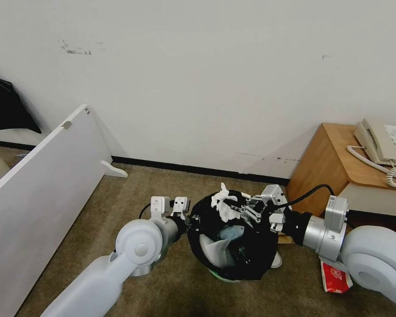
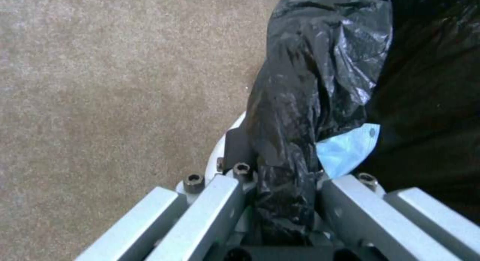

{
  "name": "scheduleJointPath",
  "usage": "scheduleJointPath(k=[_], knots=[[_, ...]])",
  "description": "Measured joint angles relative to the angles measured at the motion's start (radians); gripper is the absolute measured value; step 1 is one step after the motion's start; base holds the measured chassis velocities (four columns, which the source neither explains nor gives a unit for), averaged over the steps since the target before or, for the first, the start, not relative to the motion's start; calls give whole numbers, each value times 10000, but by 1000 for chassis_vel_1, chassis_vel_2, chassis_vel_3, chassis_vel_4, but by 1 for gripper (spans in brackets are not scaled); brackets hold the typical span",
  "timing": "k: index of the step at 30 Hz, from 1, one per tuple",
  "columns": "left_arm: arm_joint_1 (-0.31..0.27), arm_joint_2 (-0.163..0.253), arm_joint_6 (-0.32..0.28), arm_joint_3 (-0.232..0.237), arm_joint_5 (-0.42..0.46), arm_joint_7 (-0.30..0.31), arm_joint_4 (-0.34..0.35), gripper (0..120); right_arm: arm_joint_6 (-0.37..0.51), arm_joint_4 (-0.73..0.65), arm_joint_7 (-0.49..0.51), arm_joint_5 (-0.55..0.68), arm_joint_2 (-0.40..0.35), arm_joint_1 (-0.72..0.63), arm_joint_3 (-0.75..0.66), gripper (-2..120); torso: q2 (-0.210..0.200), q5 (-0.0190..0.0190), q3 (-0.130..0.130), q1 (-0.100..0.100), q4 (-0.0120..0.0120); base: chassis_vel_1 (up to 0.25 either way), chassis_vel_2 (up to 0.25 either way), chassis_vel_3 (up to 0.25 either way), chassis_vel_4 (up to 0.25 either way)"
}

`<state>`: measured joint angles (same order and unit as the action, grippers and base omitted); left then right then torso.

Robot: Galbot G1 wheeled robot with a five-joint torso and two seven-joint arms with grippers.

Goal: Pick up the trash bin, then pick up the garbage from the floor and place it into the trash bin.

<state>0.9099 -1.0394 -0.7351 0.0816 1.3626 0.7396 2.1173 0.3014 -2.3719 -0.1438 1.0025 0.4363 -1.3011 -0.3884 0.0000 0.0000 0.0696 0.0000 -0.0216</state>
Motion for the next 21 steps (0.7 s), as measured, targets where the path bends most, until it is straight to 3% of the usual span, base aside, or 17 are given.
scheduleJointPath(k=[12,21], knots=[[-101,-108,-2,-147,116,52,21,2,36,119,-13,-168,93,-29,265,46,0,0,0,0,0,0,0,0,0],[-84,-167,-2,-277,119,69,-6,2,48,190,-40,-334,77,-99,387,48,0,0,0,0,0,0,0,0,0]])
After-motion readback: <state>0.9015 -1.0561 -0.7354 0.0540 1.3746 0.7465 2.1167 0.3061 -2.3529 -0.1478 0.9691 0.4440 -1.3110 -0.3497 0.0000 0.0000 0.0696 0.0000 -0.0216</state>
